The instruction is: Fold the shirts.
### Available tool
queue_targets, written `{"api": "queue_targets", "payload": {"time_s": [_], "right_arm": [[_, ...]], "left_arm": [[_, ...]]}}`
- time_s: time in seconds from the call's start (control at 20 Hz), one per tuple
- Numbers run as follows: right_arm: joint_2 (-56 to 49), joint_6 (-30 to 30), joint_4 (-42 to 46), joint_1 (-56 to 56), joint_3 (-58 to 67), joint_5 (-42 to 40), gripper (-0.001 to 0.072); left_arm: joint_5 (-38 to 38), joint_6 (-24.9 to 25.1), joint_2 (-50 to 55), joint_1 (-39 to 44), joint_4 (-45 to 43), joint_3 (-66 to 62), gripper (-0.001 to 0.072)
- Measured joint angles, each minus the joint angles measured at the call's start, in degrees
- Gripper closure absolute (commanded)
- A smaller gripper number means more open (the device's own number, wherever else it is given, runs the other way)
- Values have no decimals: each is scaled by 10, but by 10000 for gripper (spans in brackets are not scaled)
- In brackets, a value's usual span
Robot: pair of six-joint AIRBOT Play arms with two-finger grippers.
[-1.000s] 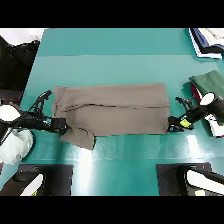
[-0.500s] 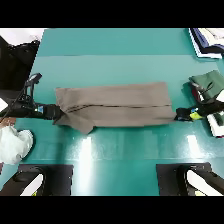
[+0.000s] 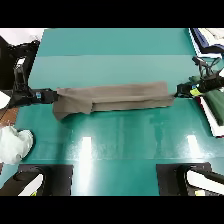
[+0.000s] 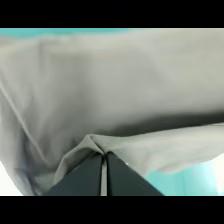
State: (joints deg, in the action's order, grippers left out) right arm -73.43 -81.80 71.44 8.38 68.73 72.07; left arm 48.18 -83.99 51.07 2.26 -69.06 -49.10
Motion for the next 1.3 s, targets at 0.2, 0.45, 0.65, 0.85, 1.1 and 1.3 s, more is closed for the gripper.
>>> {"api": "queue_targets", "payload": {"time_s": [0.2, 0.45, 0.65, 0.85, 1.1, 1.3], "right_arm": [[-63, -2, -5, 0, 50, -27, 698], [-132, -2, -44, 0, 102, -53, 353], [-179, 6, -90, 5, 154, -46, 199], [-202, 22, -106, 38, 188, 7, 199], [-245, 41, -115, 99, 198, 82, 199], [-292, 67, -145, 117, 201, 104, 200]], "left_arm": [[-77, -4, 56, 0, -4, 0, 675], [-151, -23, 103, -1, -5, -1, 169], [-187, -35, 112, -1, -4, -19, 169], [-171, -40, 115, -1, -5, -55, 653], [-105, -36, 116, -1, -6, -73, 675], [-49, -32, 116, -1, -6, -76, 675]]}}
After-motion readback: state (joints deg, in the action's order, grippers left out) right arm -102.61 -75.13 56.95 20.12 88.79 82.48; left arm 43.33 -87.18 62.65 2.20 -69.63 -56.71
